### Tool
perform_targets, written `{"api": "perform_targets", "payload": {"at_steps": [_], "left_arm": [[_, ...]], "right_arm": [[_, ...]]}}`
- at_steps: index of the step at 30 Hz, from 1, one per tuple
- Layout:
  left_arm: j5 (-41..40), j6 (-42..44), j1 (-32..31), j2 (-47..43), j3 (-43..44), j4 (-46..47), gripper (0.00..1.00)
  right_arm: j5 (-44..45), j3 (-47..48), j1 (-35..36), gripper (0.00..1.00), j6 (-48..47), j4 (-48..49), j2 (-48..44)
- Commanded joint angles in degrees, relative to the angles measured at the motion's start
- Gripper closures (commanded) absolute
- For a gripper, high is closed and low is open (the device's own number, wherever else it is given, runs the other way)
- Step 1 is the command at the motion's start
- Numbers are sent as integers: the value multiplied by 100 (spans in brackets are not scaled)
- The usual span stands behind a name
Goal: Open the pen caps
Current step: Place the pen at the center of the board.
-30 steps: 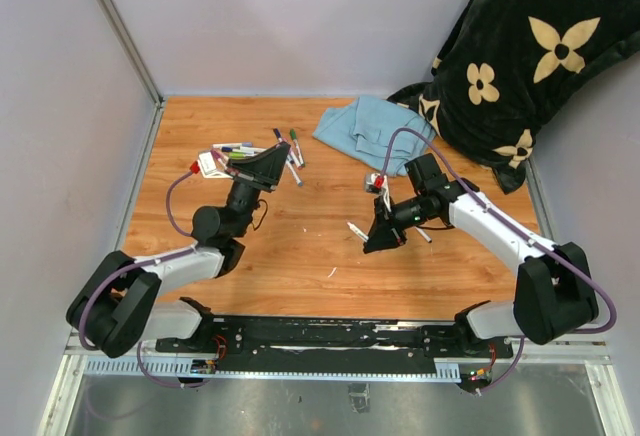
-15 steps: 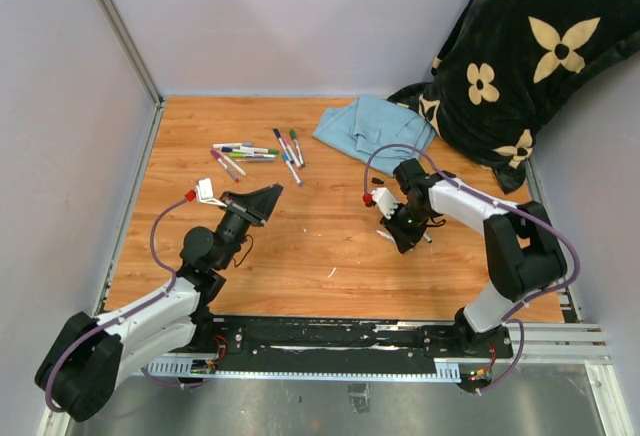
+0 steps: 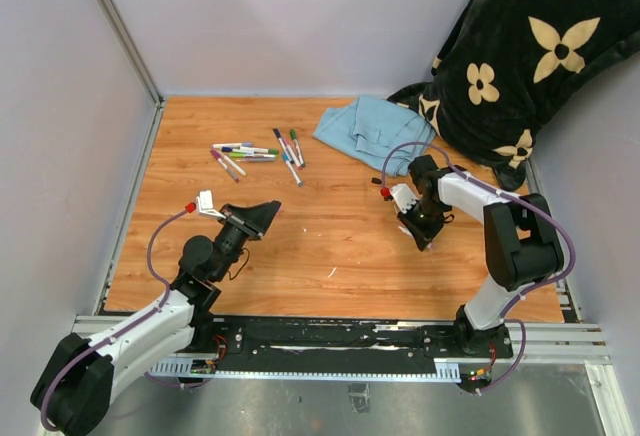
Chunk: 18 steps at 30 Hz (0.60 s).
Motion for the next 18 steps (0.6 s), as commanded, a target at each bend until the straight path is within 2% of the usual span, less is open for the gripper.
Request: {"api": "perform_targets", "payload": {"at_steps": [1,8,18], "left_arm": [[134,-132,44,9,-56,-27,100],[193,-243,44,57,-109,-25,100],[314,-289,44,132,-104,-25,100]], "right_arm": [[15,147,-71,94,125,-239,156],[-11,166,-73,79,134,-278,210],[-43,211,-76,73,71,-343,241]]}}
